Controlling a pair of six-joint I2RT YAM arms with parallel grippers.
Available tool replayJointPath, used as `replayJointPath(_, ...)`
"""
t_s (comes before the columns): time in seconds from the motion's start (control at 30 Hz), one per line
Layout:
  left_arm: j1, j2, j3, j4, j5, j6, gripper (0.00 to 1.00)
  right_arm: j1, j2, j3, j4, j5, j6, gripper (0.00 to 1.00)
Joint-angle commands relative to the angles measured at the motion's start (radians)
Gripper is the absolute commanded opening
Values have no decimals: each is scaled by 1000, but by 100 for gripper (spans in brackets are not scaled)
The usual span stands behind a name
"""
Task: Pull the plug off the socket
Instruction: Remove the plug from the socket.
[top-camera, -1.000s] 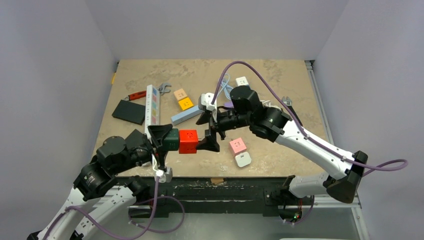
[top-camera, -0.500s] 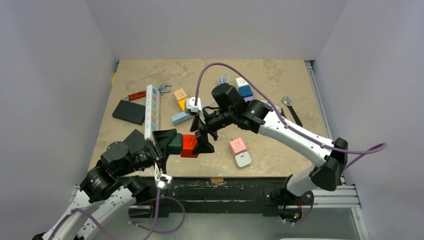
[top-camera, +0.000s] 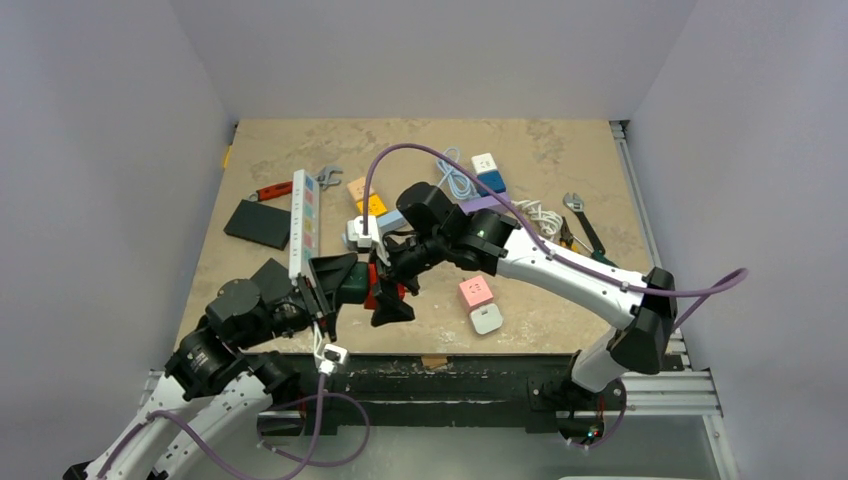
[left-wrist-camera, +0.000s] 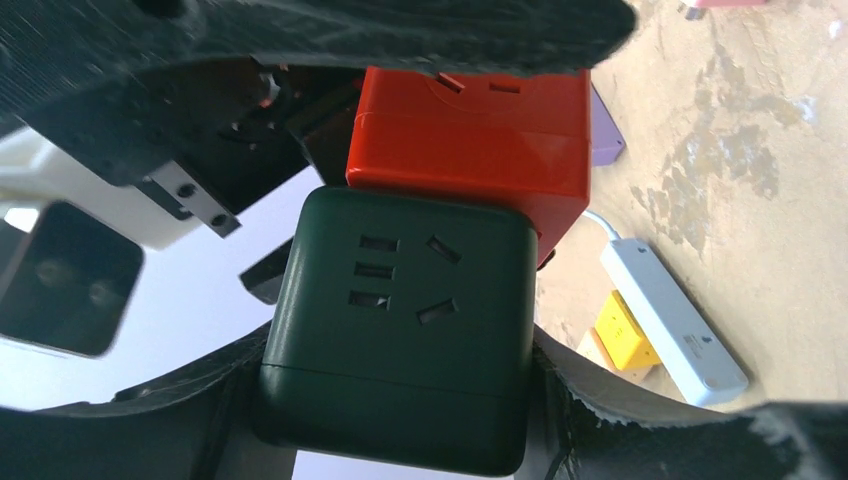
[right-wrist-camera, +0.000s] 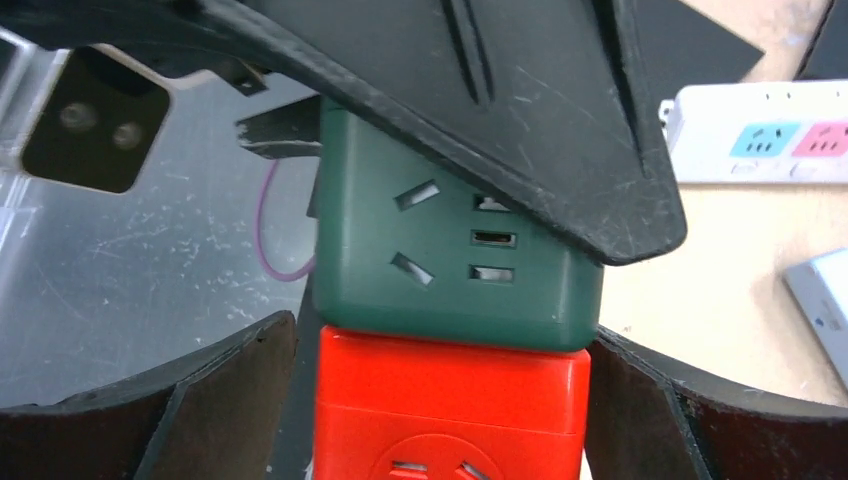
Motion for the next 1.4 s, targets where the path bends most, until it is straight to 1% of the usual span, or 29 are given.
replayJointPath(0.0, -2, -6, 14, 127, 25, 40, 0, 12, 38, 11, 35, 43, -15, 99)
replayJointPath(0.03, -2, -8, 13, 126, 24, 41, 0, 13, 42, 13, 39, 49, -14, 97)
replayJointPath(0.1, -3, -13, 8, 126, 19, 44, 0, 13, 49, 30, 37, 59, -11, 87)
replayJointPath(0.17, -2, -16, 7, 125, 15, 45, 0, 13, 51, 42, 34, 66, -3, 71)
replayJointPath(0.2, -3, -16, 5, 125, 12, 45, 0, 13, 52, 47, 31, 70, 3, 65)
replayJointPath(0.23, -2, -17, 5, 126, 10, 44, 0, 13, 52, 50, 26, 76, 4, 55)
replayJointPath(0.3, -2, -20, 3, 129, 4, 43, 0, 13, 45, 47, 20, 87, 1, 31)
replayJointPath(0.4, -2, -22, 3, 127, -2, 37, 0, 13, 15, 17, 33, 100, -6, 0)
replayJointPath(0.63, -2, -36, -16, 97, 2, 71, 0, 22, -39, -12, -8, 86, -32, 0)
replayJointPath(0.8, -2, -41, -37, 74, -14, 109, 0, 22, -35, -57, -85, 44, -68, 0)
replayJointPath(0.97, -2, -56, -53, 49, -23, 139, 0, 21, -31, -103, -117, 51, -68, 0)
replayJointPath(1.07, -1, -64, -51, 45, -34, 133, 0, 21, -52, -136, -108, 56, -56, 0)
replayJointPath(1.37, 0, -111, -46, 7, -72, 112, 0, 16, -187, -290, -12, 79, 14, 0)
